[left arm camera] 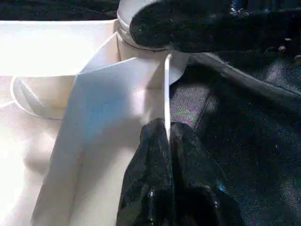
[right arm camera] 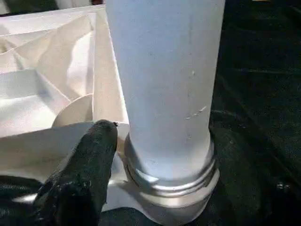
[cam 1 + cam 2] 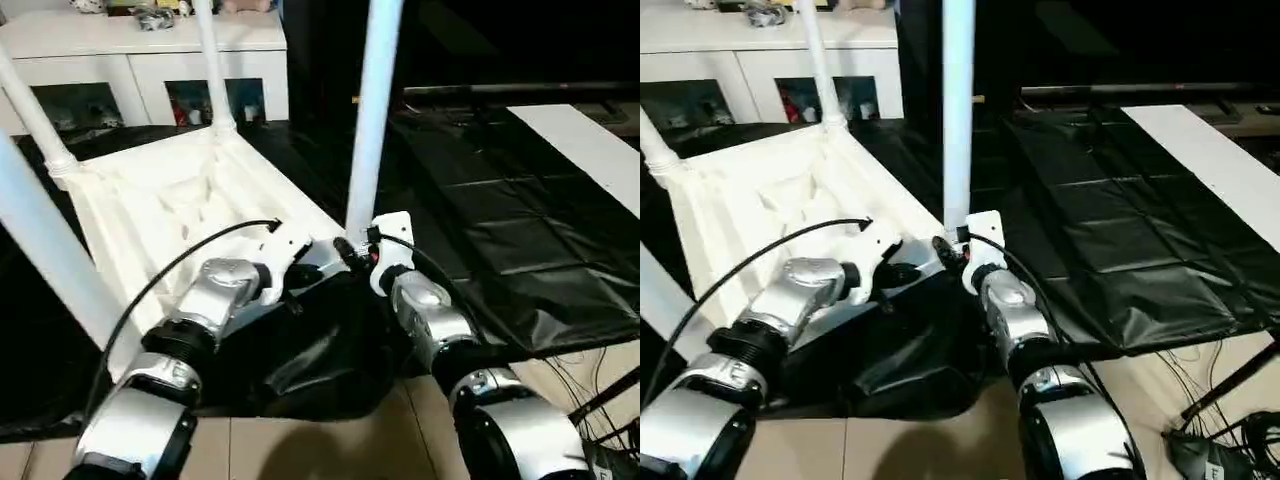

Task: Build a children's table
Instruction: Rotate leg to tighten

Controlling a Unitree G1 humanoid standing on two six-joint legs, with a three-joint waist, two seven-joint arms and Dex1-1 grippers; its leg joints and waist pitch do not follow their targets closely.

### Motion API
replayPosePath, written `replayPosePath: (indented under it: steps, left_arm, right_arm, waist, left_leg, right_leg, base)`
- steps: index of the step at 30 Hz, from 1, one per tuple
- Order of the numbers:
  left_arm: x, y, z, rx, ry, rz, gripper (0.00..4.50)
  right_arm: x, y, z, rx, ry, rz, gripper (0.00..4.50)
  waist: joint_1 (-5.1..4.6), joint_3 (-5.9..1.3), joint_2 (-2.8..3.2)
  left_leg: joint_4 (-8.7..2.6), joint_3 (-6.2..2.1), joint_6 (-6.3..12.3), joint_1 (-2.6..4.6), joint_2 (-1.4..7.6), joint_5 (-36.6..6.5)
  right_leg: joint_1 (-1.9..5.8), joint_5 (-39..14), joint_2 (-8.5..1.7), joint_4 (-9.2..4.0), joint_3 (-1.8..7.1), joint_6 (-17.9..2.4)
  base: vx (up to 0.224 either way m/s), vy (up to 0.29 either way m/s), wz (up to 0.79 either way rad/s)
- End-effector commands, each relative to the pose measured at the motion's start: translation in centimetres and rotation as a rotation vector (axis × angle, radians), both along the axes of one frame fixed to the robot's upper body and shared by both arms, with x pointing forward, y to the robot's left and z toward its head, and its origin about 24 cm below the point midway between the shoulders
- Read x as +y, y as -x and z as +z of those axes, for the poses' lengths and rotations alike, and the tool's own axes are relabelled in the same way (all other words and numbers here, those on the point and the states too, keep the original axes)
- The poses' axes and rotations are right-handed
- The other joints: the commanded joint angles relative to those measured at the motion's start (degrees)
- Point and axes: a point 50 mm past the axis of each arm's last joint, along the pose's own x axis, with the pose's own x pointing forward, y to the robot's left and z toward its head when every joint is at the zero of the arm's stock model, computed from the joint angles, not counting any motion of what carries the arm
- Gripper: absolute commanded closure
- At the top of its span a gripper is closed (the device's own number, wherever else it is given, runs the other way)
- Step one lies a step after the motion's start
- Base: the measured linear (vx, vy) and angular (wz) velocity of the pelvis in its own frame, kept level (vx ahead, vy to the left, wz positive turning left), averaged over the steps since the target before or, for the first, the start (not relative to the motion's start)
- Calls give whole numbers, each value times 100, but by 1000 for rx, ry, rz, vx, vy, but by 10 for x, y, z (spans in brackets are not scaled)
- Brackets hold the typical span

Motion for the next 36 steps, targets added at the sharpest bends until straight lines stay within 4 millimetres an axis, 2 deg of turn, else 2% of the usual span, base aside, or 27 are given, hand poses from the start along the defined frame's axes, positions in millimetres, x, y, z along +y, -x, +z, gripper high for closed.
replayPosePath:
  steps: [1, 3, 7, 8, 9, 10, 11, 13, 14, 15, 16, 17, 18, 23, 25, 27, 30, 32, 35, 36]
  left_arm:
    - [0, 5, -6, 23, -15, -66, 450]
    - [3, 7, -5, 30, -17, -95, 450]
    - [11, 12, -4, 56, -16, -178, 450]
    - [11, 13, -3, 57, -15, -190, 450]
    - [15, 20, -2, 84, -1, -280, 450]
    - [15, 20, -2, 84, -1, -280, 450]
    - [18, 25, -1, 110, 10, -338, 450]
    - [21, 32, 2, 143, 35, -426, 450]
    - [22, 35, 3, 158, 43, -459, 450]
    - [25, 38, 5, 178, 42, -487, 450]
    - [27, 39, 5, 188, 38, -500, 450]
    - [27, 39, 5, 191, 37, -503, 450]
    - [29, 40, 6, 200, 34, -510, 450]
    - [33, 43, 9, 220, 34, -537, 450]
    - [33, 44, 9, 223, 34, -539, 450]
    - [33, 44, 10, 221, 32, -537, 450]
    - [33, 43, 11, 217, 32, -532, 450]
    - [33, 43, 12, 217, 32, -531, 450]
    - [32, 43, 12, 214, 29, -527, 450]
    - [32, 43, 12, 214, 28, -526, 450]
  right_arm:
    - [3, 1, 4, -33, 45, 133, 94]
    - [-4, 2, 6, -58, 93, 205, 94]
    - [-24, 8, 12, -108, 137, 384, 94]
    - [-26, 9, 13, -110, 140, 401, 94]
    - [-38, 16, 15, -117, 161, 529, 94]
    - [-38, 16, 15, -117, 161, 529, 94]
    - [-44, 22, 16, -116, 167, 610, 94]
    - [-53, 29, 17, -99, 186, 707, 94]
    - [-57, 32, 17, -87, 194, 746, 94]
    - [-62, 37, 18, -67, 201, 806, 94]
    - [-65, 39, 18, -58, 208, 835, 94]
    - [-65, 40, 18, -56, 210, 842, 94]
    - [-66, 41, 19, -49, 215, 861, 94]
    - [-68, 42, 22, -37, 226, 909, 94]
    - [-68, 42, 22, -32, 230, 924, 94]
    - [-67, 42, 23, -22, 229, 938, 94]
    - [-64, 41, 24, -21, 204, 934, 94]
    - [-63, 41, 24, -23, 197, 931, 121]
    - [-61, 41, 23, -20, 190, 928, 134]
    - [-61, 41, 22, -18, 192, 930, 157]
  waist:
    - [41, -291, -17]
    - [61, -288, -35]
    - [93, -314, -53]
    - [110, -318, -57]
    - [138, -315, -66]
    - [165, -320, -70]
    - [207, -328, -74]
    - [252, -339, -67]
    - [279, -325, -89]
    - [317, -322, -74]
    - [372, -359, -65]
    - [383, -361, -62]
    - [398, -360, -60]
    - [428, -403, -64]
    - [426, -389, -69]
    - [432, -367, -74]
    - [432, -353, -64]
    - [425, -353, -72]
    - [424, -358, -61]
    - [423, -359, -67]
  left_leg:
    - [-378, 44, 165, 72, -75, -2626]
    - [-389, 50, 191, 38, -65, -2518]
    - [-389, 65, 239, 25, -33, -2303]
    - [-380, 80, 286, 9, -27, -2202]
    - [-377, 92, 323, 12, -19, -2125]
    - [-377, 96, 351, 20, -6, -2104]
    - [-367, 115, 394, 19, 6, -1984]
    - [-338, 140, 415, 21, 24, -1839]
    - [-323, 161, 429, 42, 27, -1901]
    - [-309, 171, 406, 62, 37, -1953]
    - [-297, 180, 401, 98, 54, -1842]
    - [-293, 184, 409, 88, 58, -1742]
    - [-299, 174, 429, 30, 52, -1540]
    - [-250, 166, 473, -19, 28, -1073]
    - [-251, 171, 485, -26, 25, -1130]
    - [-272, 167, 396, -21, 25, -1330]
    - [-289, 160, 286, -13, 29, -1483]
    - [-291, 156, 254, -20, 28, -1512]
    - [-284, 151, 244, -25, 27, -1465]
    - [-278, 155, 245, -24, 24, -1459]
  right_leg:
    - [168, -2909, -194, -474, 69, -768]
    - [197, -2828, -187, -463, 72, -789]
    - [231, -2362, -185, -393, 101, -980]
    - [237, -2187, -186, -370, 117, -1029]
    - [239, -2100, -182, -358, 123, -1079]
    - [253, -2071, -181, -355, 122, -1085]
    - [260, -1903, -170, -329, 130, -1147]
    - [235, -1598, -165, -278, 150, -1297]
    - [207, -1597, -154, -267, 167, -1361]
    - [179, -1715, -169, -259, 187, -1357]
    - [175, -1517, -164, -230, 195, -1405]
    - [176, -1320, -150, -205, 198, -1457]
    - [222, -1042, -138, -158, 186, -1517]
    - [269, -312, -138, -56, 169, -1626]
    - [268, -420, -145, -72, 162, -1607]
    - [267, -895, -162, -118, 166, -1481]
    - [253, -1244, -168, -149, 174, -1361]
    - [254, -1307, -166, -155, 174, -1323]
    - [252, -1194, -158, -137, 174, -1340]
    - [250, -1161, -155, -135, 174, -1351]
  base:
    - [0, 0, 0]
    - [0, 0, 0]
    - [0, 0, 0]
    - [0, 0, 0]
    - [0, 0, 0]
    - [0, 0, 0]
    - [0, 0, 0]
    - [57, -17, 8]
    - [58, -21, 10]
    - [55, -25, 12]
    - [56, -24, 14]
    - [56, -24, 14]
    - [51, -13, 7]
    - [0, 0, 0]
    - [0, 0, 0]
    - [0, 0, 0]
    - [0, 0, 0]
    - [0, 0, 0]
    - [0, 0, 0]
    - [0, 0, 0]
